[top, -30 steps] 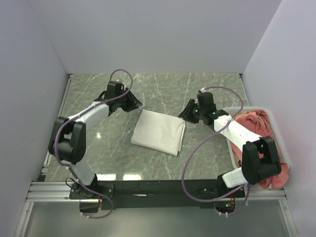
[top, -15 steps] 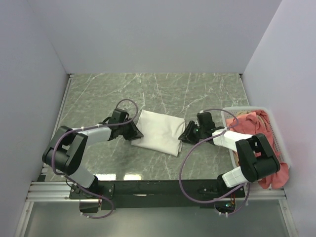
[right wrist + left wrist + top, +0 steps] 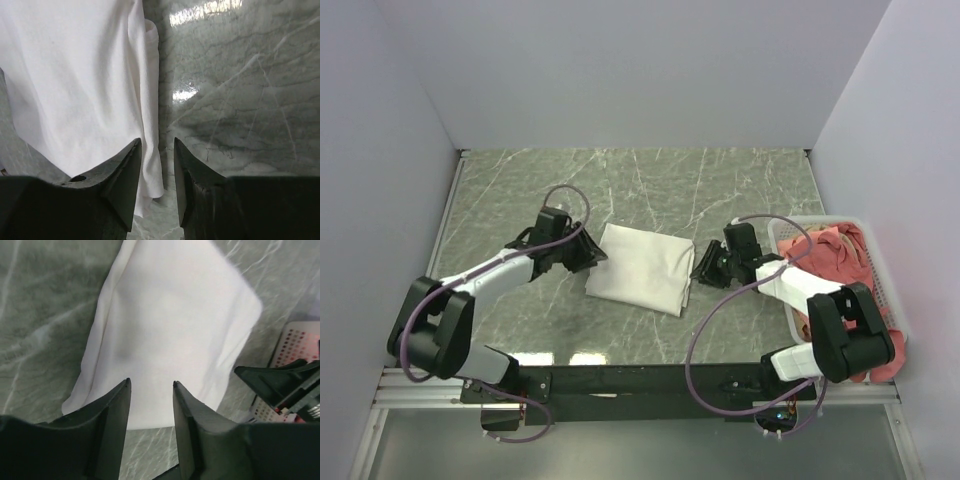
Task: Fold and stack the t-shirts
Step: Fold the tshirt, then neatly place the folded tshirt to the corner
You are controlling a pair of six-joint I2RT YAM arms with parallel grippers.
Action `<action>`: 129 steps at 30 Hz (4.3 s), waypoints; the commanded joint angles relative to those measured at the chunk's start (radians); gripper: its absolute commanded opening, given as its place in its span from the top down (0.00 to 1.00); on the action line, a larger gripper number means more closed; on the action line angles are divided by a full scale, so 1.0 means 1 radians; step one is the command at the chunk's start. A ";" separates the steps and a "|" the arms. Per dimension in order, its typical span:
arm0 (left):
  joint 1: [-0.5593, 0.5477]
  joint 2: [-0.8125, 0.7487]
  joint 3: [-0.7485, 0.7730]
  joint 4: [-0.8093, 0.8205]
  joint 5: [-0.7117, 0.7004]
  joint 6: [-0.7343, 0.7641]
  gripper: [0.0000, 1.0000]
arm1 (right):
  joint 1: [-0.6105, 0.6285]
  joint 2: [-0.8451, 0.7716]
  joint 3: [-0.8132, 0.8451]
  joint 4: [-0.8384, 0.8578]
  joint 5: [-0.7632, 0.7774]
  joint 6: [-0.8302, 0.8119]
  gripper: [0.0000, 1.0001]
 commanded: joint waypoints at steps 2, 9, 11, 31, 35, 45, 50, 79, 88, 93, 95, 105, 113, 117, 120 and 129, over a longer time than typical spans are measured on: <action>0.063 -0.073 0.044 -0.045 -0.003 0.047 0.54 | -0.004 -0.069 0.067 -0.063 0.055 -0.044 0.60; 0.097 -0.061 0.064 -0.045 0.026 0.080 0.52 | 0.048 -0.182 0.095 -0.103 0.080 -0.016 0.60; 0.103 -0.061 0.062 -0.040 0.032 0.080 0.52 | 0.090 -0.182 0.113 -0.091 0.086 0.005 0.60; 0.155 -0.054 0.044 -0.079 0.005 0.154 0.33 | 0.240 0.249 0.130 0.064 0.035 -0.013 0.60; 0.155 0.002 0.052 -0.096 -0.020 0.189 0.30 | 0.240 0.272 0.152 0.043 0.054 -0.027 0.60; 0.112 0.153 0.078 -0.049 0.038 0.214 0.28 | 0.179 0.304 0.256 -0.046 0.071 -0.081 0.59; 0.066 0.201 0.136 -0.140 -0.133 0.215 0.29 | 0.159 0.301 0.323 -0.084 0.071 -0.105 0.59; -0.113 0.446 0.585 -0.456 -0.498 0.201 1.00 | 0.151 0.019 0.402 -0.210 0.047 -0.136 0.58; 0.098 0.517 0.786 -0.544 -0.750 0.367 1.00 | 0.151 -0.124 0.362 -0.242 0.078 -0.145 0.58; 0.213 0.633 0.903 -0.429 -0.876 0.553 1.00 | 0.150 -0.175 0.368 -0.250 0.074 -0.154 0.58; 0.281 0.709 0.988 -0.410 -0.873 0.602 1.00 | 0.151 -0.182 0.376 -0.265 0.089 -0.165 0.58; 0.448 0.916 1.230 -0.260 -0.718 0.758 1.00 | 0.151 -0.216 0.325 -0.178 0.084 -0.127 0.59; 0.508 1.040 1.448 -0.263 -0.629 0.847 1.00 | 0.151 -0.250 0.248 -0.143 0.136 -0.128 0.60; 0.525 1.045 1.480 -0.232 -0.631 0.875 1.00 | 0.151 -0.262 0.222 -0.134 0.153 -0.130 0.60; 0.549 1.045 1.506 -0.221 -0.621 0.883 1.00 | 0.151 -0.251 0.210 -0.124 0.159 -0.127 0.60; 0.580 1.092 1.569 -0.208 -0.569 0.892 1.00 | 0.151 -0.149 0.256 -0.110 0.149 -0.122 0.60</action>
